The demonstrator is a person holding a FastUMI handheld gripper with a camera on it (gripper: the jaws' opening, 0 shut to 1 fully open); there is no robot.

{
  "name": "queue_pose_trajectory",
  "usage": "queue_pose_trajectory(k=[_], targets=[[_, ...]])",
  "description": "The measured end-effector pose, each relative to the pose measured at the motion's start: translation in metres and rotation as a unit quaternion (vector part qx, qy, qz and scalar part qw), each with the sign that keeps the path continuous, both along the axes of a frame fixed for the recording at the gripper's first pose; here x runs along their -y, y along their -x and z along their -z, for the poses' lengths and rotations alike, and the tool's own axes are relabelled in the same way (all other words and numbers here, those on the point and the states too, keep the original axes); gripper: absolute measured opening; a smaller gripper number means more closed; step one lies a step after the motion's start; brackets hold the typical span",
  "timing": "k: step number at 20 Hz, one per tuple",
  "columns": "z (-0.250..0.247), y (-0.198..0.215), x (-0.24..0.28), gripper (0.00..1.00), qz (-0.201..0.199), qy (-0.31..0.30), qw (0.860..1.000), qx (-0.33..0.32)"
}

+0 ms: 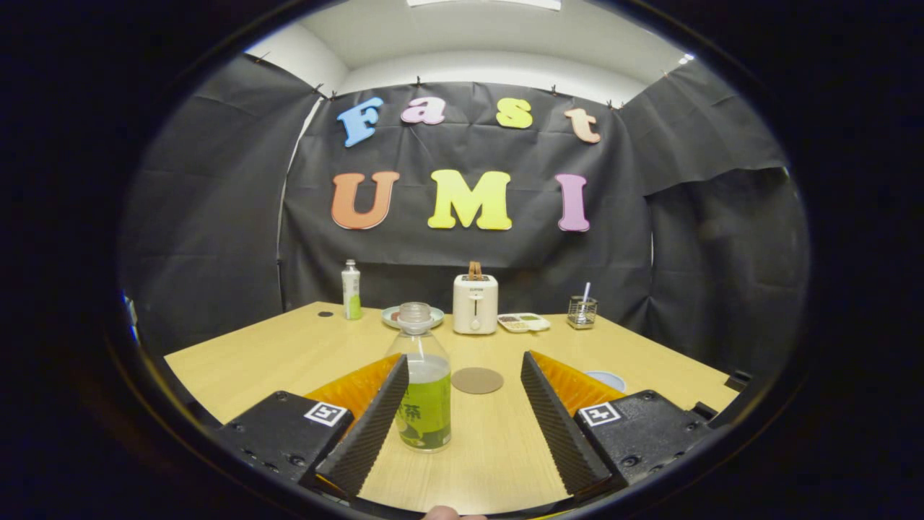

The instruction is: Take the bottle from table, then pour the juice into the cup, finally place the bottle on the coaster

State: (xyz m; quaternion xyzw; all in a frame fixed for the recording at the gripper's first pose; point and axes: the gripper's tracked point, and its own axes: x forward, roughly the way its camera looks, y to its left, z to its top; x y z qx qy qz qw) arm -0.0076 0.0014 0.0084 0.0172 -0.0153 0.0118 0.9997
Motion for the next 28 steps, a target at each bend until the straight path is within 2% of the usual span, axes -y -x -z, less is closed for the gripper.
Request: queue_pose_trajectory(k=[9, 16, 28], targets=[[0.004, 0.004, 0.003, 1.0, -0.009, -0.01, 1.0, 0.009], [0.016, 0.001, -0.018, 1.0, -0.029, -0.002, 0.999, 0.02], [0.07, -0.046, -0.047, 1.0, -0.039, -0.01, 0.998, -0.058]])
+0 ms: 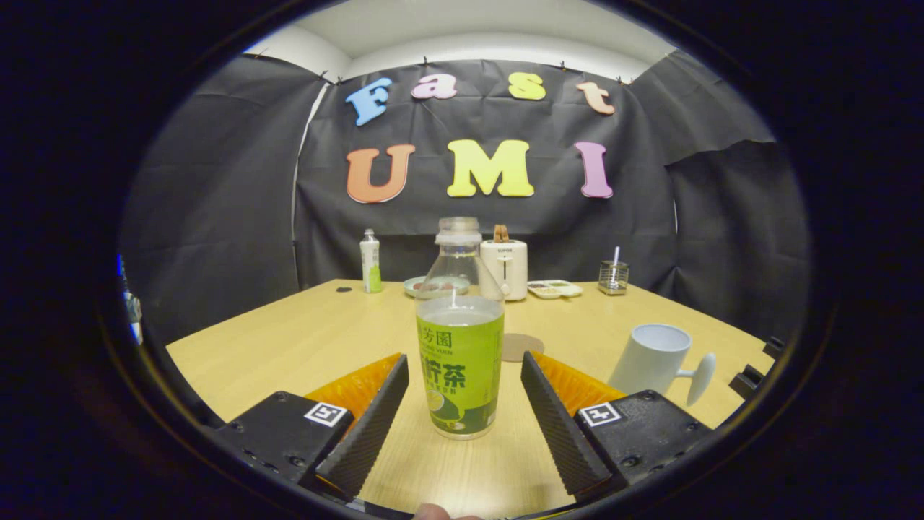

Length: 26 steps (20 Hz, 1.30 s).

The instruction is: Take the bottle from table, then pour the juice into the cup, finally place the bottle on the coaster

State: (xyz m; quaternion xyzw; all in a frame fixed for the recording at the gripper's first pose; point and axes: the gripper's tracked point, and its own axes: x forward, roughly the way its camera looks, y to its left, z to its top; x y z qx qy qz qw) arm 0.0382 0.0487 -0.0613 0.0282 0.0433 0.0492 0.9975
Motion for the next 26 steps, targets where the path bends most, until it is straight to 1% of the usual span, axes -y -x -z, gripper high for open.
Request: queue_pose_trajectory(k=[4, 7, 11, 14, 16, 19, 22, 26], targets=[[0.015, -0.013, 0.001, 1.0, 0.012, -0.009, 0.999, -0.033], [0.02, -0.019, -0.003, 1.0, 0.009, -0.027, 0.999, -0.041], [0.025, -0.027, -0.005, 1.0, 0.016, -0.031, 0.998, -0.059], [0.025, -0.027, -0.008, 0.93, 0.013, -0.029, 0.998, -0.062], [0.024, -0.027, -0.01, 0.88, 0.006, -0.045, 0.997, -0.064], [0.016, -0.025, -0.009, 0.85, -0.003, -0.085, 0.994, -0.064], [0.013, -0.028, -0.005, 0.83, 0.004, -0.092, 0.993, -0.068], [0.01, -0.032, -0.004, 0.82, -0.002, -0.108, 0.991, -0.077]])
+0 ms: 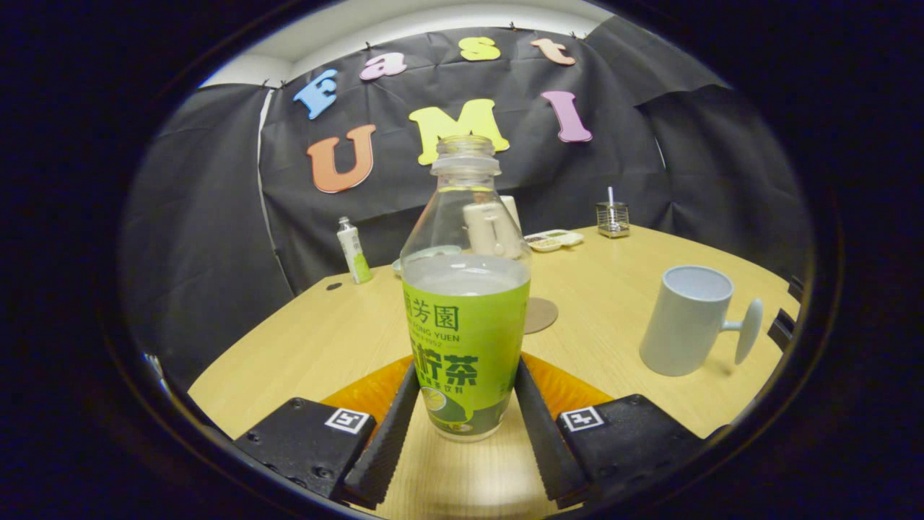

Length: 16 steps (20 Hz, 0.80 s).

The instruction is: Take the bottle from table, then pour the juice into the cup, finally place the bottle on the coaster

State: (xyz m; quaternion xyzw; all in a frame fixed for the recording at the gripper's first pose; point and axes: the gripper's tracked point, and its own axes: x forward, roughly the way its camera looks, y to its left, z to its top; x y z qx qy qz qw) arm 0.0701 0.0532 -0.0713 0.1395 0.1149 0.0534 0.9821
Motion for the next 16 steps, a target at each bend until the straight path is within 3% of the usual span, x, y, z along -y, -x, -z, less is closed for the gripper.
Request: queue_pose_trajectory(k=[9, 13, 16], targets=[[-0.043, 0.005, 0.004, 0.78, 0.0, -0.134, 0.991, 0.021], [-0.068, -0.003, -0.004, 0.78, -0.03, -0.23, 0.972, 0.038], [-0.073, -0.008, 0.001, 0.77, -0.024, -0.277, 0.96, 0.027]])
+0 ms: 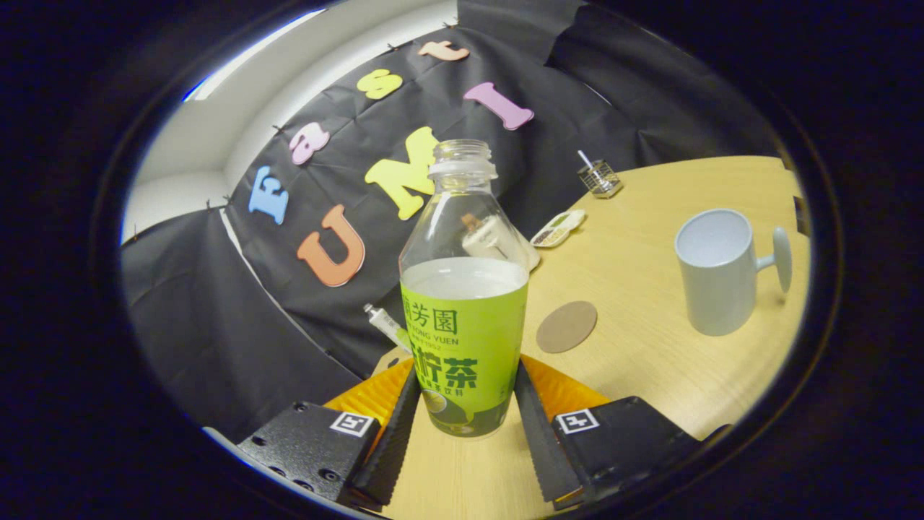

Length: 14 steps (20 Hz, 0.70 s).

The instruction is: Take the bottle from table, then pour the juice into the cup, finally place the bottle on the coaster

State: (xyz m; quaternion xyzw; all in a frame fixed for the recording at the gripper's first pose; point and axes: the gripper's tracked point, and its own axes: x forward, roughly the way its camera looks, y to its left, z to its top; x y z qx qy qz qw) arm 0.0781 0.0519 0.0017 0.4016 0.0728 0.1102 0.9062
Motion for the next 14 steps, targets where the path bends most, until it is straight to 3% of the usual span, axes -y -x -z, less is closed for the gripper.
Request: queue_pose_trajectory(k=[5, 14], targets=[[-0.016, -0.005, 0.008, 0.77, -0.003, -0.102, 0.995, -0.009], [-0.016, -0.018, 0.013, 0.77, -0.003, -0.221, 0.974, -0.042]])
